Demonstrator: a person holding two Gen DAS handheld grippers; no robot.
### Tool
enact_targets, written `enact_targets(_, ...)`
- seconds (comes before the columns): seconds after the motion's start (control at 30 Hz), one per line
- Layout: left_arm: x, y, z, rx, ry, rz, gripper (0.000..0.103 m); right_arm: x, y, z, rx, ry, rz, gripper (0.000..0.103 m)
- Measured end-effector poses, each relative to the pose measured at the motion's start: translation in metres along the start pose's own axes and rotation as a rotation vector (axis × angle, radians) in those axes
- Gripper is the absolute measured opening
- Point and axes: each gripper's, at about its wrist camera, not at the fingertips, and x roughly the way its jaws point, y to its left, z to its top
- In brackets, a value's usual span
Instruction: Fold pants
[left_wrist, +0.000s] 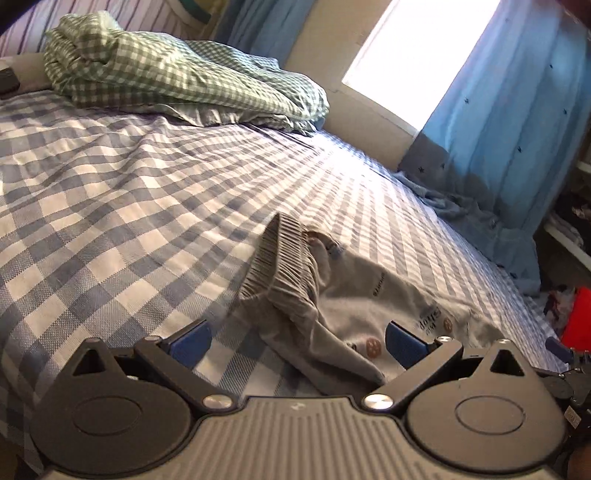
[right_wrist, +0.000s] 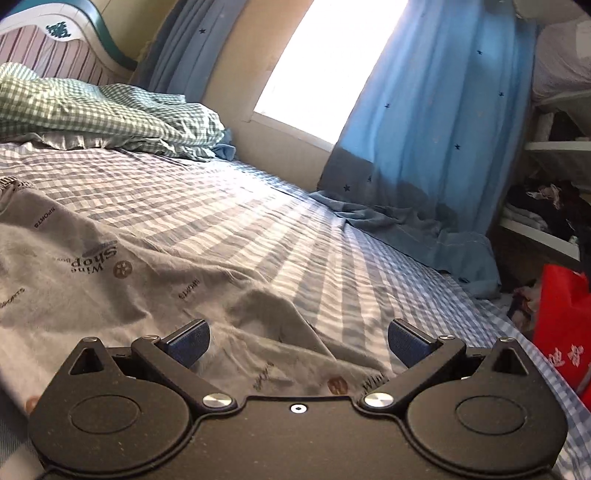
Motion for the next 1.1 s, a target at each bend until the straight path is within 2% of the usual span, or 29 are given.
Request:
enact_targets(0.1, 0.005, 0.005, 0.006, -0.038, -0.039, 0.013, 0.103, 0.034, 0.004, 0.028, -0.015, 0.022, 0.065, 0.102)
enact_targets(0.23, 0.013, 0.005, 0.012, -0.025, -0.033, 0.031, 0.103, 0.071, 0.024, 0.057, -0.023, 0.051, 0.174, 0.102)
enact_targets(0.4, 0.014, 0.010, 0.012, -0.027, -0.035, 0.034, 0.103, 0.088, 0.067, 0.067, -0.153, 0.054, 0.254, 0.102)
enact_targets(0.53, 0.014, 0.010, 0.012, -0.014, -0.028, 0.033, 0.103, 0.081, 0.082, 0.068, -0.255, 0.003, 0.217, 0.102)
enact_targets(0.63, 0.014, 0.009, 0.012, -0.013, -0.023, 0.039, 0.103, 0.066, 0.071, 0.074, -0.243, -0.033, 0.220, 0.102)
enact_targets(0.77, 0.014, 0.006, 0.011, -0.021, -0.019, 0.038, 0.103, 0.036, 0.046, 0.072, -0.191, -0.077, 0.154, 0.102)
enact_targets(0.93, 0.013, 0.000, 0.006, -0.048, -0.002, 0.006, 0.103, -0.005, 0.015, 0.035, -0.100, -0.080, 0.040, 0.102)
enact_targets(1.1, 0.007, -0.001, -0.011, -0.183, -0.044, -0.061, 0.103, -0.032, -0.010, -0.013, 0.050, -0.010, -0.030, 0.102)
